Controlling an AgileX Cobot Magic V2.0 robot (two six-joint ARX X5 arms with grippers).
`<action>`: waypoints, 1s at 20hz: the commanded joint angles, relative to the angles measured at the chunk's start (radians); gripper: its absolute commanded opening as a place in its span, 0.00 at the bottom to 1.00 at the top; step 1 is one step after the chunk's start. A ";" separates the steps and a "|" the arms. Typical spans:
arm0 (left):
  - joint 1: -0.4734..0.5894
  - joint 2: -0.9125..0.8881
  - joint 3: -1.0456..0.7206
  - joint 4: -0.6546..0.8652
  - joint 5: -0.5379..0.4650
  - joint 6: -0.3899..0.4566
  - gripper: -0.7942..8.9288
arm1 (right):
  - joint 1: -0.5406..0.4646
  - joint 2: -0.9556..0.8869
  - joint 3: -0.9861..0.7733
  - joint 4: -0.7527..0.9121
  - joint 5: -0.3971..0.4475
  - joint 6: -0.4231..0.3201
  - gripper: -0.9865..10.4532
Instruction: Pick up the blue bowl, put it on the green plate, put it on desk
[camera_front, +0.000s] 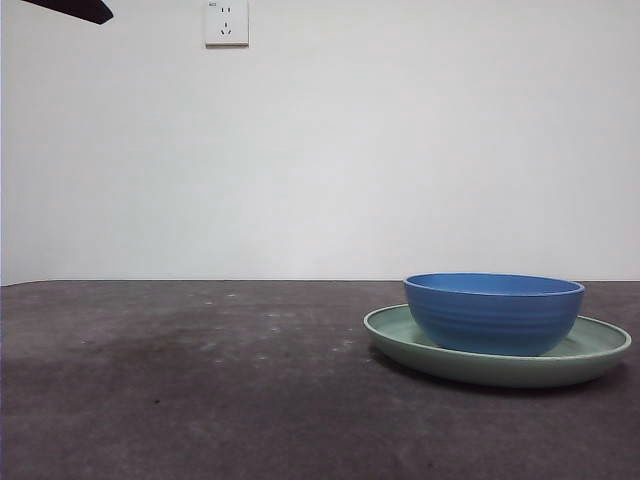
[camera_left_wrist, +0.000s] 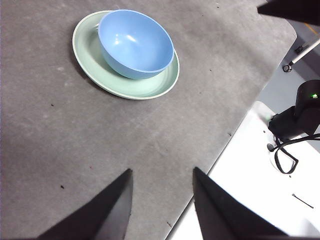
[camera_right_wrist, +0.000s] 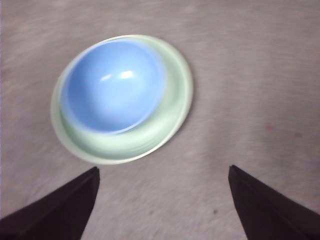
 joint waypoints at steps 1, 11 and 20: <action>-0.005 0.008 0.006 0.004 0.005 0.020 0.28 | -0.026 0.063 0.017 0.037 0.008 0.032 0.45; -0.005 0.008 0.006 0.004 0.005 0.020 0.28 | -0.169 0.502 0.017 0.259 -0.185 0.007 0.43; -0.005 0.008 0.006 0.005 0.005 0.020 0.28 | -0.147 0.765 0.017 0.405 -0.255 0.003 0.35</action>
